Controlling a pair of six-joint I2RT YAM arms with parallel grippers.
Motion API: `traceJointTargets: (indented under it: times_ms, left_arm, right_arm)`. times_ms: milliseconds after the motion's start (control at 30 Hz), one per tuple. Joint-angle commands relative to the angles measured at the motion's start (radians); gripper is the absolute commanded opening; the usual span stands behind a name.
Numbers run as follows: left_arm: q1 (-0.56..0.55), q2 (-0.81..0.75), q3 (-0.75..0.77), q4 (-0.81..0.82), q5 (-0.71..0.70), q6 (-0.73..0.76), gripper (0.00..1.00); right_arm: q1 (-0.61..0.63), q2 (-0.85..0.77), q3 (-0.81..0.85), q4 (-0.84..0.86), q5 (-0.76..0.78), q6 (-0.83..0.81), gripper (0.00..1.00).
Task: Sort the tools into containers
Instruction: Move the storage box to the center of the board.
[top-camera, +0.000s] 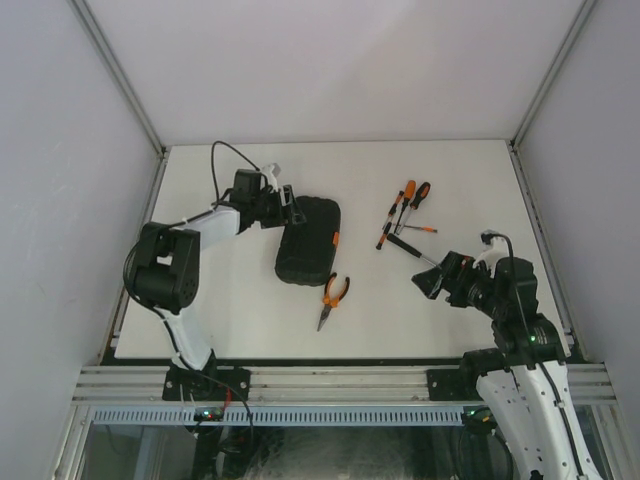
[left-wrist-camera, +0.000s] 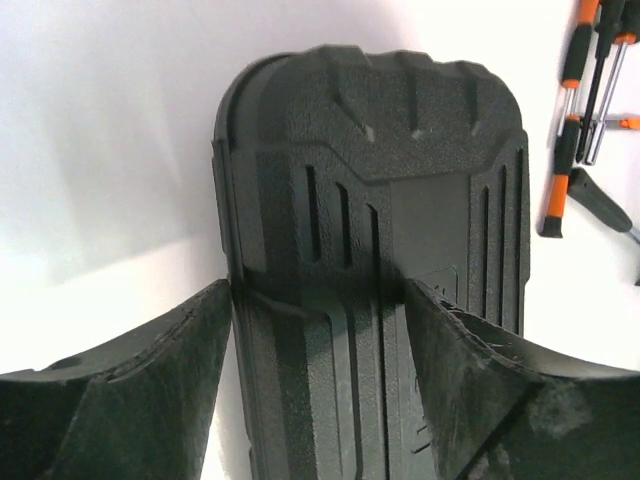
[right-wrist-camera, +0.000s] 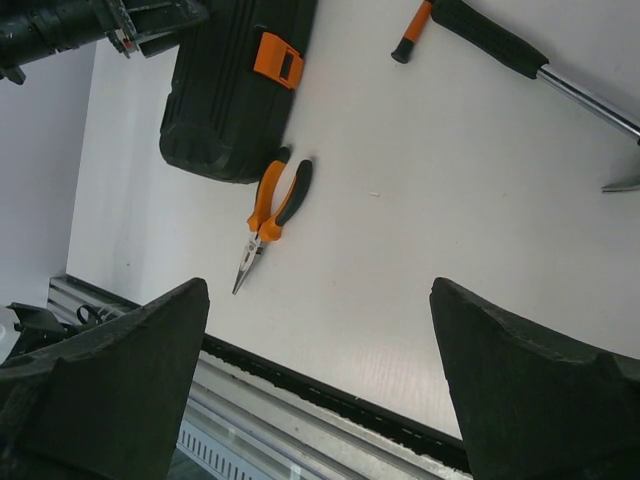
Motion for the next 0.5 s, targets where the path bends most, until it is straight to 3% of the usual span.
traceJointTargets:
  times_ms: [0, 233, 467]
  left_arm:
    - [-0.019, -0.024, 0.025, -0.050, -0.044, 0.036, 0.76]
    - [-0.026, -0.151, -0.085, 0.039, -0.151, -0.069, 0.85]
    - [-0.064, -0.190, -0.173, 0.085, -0.125, -0.110, 0.82]
  right_arm:
    - [0.017, 0.013, -0.005, 0.041, 0.014, 0.045, 0.90]
    - [0.087, 0.131, -0.007, 0.151, 0.072, 0.099, 0.87]
    - [0.194, 0.323, -0.008, 0.396, 0.180, 0.191, 0.85]
